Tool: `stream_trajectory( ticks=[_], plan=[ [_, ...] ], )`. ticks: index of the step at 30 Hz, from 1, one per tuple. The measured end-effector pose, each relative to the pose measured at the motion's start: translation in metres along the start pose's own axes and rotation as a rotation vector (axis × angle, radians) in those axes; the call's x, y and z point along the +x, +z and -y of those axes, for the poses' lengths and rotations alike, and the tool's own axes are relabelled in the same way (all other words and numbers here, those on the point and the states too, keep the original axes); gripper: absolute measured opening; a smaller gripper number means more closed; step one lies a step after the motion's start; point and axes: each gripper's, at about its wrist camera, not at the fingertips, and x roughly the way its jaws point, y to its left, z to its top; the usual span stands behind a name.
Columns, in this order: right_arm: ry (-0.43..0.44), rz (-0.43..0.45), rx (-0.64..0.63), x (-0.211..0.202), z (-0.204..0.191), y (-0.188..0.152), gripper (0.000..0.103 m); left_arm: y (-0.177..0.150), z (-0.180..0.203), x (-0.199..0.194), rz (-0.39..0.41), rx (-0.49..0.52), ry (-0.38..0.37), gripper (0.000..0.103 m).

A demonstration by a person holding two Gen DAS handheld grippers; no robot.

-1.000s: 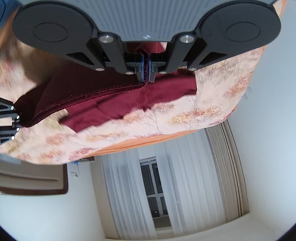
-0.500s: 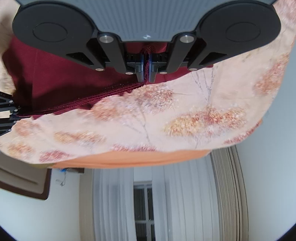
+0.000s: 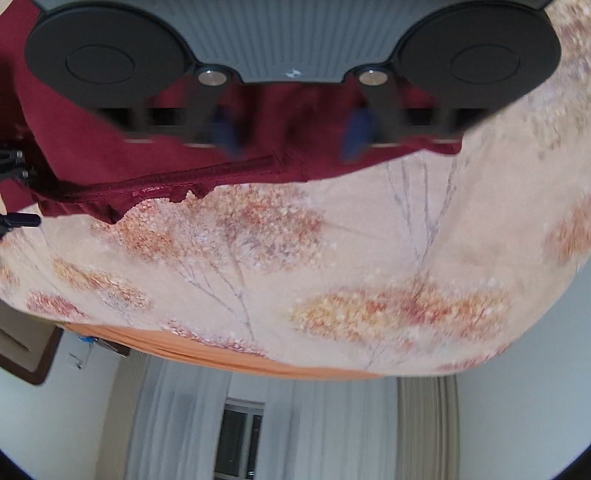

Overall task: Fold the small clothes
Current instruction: 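Open both grippers to release the folded hem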

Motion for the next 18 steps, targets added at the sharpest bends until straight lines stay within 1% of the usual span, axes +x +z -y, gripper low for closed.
stream_trajectory(
  ticks=[1,2,4,5,7,9,11,13,14,16,18],
  plan=[
    [-0.007,0.012,0.037,-0.004,0.006,-0.003,0.098,-0.003,-0.004,-0.004,0.028,-0.026,0.000,0.099],
    [-0.011,0.028,0.074,-0.008,0.013,-0.006,0.102,-0.006,-0.008,-0.010,0.057,-0.039,-0.005,0.099],
    [-0.026,0.050,0.153,-0.015,0.027,-0.011,0.102,-0.008,-0.013,-0.018,0.082,-0.043,-0.024,0.101],
    [-0.027,0.050,0.197,-0.016,0.033,-0.013,0.102,-0.009,-0.015,-0.021,0.094,-0.051,-0.016,0.102],
    [-0.028,0.053,0.280,-0.015,0.044,-0.015,0.102,-0.011,-0.020,-0.026,0.117,-0.084,0.016,0.102],
    [-0.012,0.026,0.340,-0.009,0.050,-0.013,0.102,-0.013,-0.024,-0.030,0.125,-0.111,0.044,0.102],
    [0.036,-0.028,0.408,0.002,0.055,-0.010,0.102,-0.016,-0.024,-0.032,0.135,-0.116,0.067,0.102],
    [0.127,-0.106,0.446,0.019,0.059,-0.004,0.102,-0.020,-0.021,-0.033,0.145,-0.092,0.068,0.102],
    [0.134,-0.120,0.444,0.024,0.060,0.000,0.102,-0.021,-0.018,-0.032,0.142,-0.074,0.070,0.102],
    [0.081,-0.121,0.442,0.029,0.062,0.008,0.102,-0.024,-0.011,-0.025,0.119,-0.029,0.088,0.102],
    [0.039,-0.093,0.494,0.029,0.070,0.013,0.102,-0.028,-0.004,-0.016,0.108,0.021,0.111,0.102]
  ],
)
